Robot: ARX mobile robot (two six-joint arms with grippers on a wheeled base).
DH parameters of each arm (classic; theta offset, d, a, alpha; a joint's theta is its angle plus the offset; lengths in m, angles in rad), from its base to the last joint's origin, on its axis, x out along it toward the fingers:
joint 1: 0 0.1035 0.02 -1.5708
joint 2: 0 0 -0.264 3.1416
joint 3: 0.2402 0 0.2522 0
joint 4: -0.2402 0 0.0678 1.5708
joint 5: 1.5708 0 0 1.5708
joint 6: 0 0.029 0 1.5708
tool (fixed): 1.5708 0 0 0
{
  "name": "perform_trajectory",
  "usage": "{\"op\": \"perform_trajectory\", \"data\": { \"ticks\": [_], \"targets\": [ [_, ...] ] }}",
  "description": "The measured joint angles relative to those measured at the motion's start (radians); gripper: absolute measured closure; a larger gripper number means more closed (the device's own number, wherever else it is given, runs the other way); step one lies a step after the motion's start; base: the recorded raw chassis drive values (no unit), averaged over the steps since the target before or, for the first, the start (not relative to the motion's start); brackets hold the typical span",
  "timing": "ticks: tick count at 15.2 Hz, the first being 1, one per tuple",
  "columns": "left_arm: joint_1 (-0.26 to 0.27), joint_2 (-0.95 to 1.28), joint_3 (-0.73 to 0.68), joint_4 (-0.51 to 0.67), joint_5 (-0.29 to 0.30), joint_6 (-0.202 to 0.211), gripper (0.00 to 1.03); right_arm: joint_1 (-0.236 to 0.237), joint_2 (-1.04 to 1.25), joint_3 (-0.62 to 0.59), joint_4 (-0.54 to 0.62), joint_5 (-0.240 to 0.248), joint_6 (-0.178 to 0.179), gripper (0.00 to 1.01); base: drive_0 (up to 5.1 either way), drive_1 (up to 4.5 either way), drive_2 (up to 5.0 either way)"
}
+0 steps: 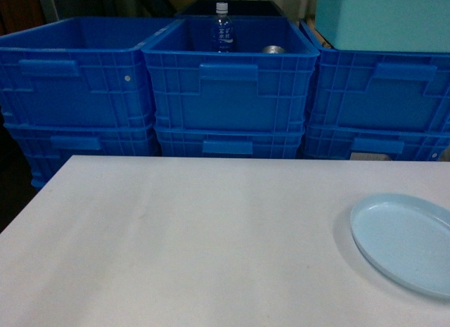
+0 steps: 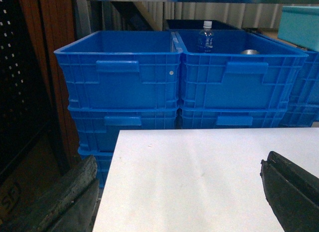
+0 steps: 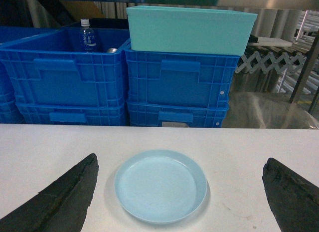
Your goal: Place blue tray on left shelf second layer neatly
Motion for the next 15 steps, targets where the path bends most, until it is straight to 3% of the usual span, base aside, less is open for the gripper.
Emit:
{"op": "perform_trajectory", "data": {
  "ticks": [7, 10, 12, 13, 14, 15],
  "targets": [
    [0.000, 0.000, 0.000, 0.000, 0.000, 0.000, 0.05, 0.000, 0.000, 0.000, 0.000, 0.000, 0.000, 0.03, 0.0, 0.00, 0.0],
    [0.000, 0.000, 0.000, 0.000, 0.001, 0.000, 0.05, -0.037, 0.357, 0.024, 0.353, -0.019, 0.005, 0.03, 0.0, 0.00, 0.0],
    [0.000, 0.000, 0.000, 0.000, 0.000, 0.000, 0.05, -0.025, 0.469, 0.048, 0.429, -0.022, 0.002, 0.03, 0.0, 0.00, 0.0],
    [0.000, 0.000, 0.000, 0.000, 0.001, 0.000, 0.05, -0.024, 0.643, 0.105, 0.544, -0.025, -0.005, 0.03, 0.0, 0.00, 0.0],
    [0.000, 0.000, 0.000, 0.000, 0.001, 0.000, 0.05, -0.049, 0.806, 0.159, 0.632, -0.028, 0.000, 0.03, 0.0, 0.00, 0.0],
    [0.000, 0.000, 0.000, 0.000, -0.002, 0.000, 0.05, -0.069, 0.924, 0.201, 0.649, -0.026, 0.001, 0.03, 0.0, 0.00, 0.0]
  ]
}}
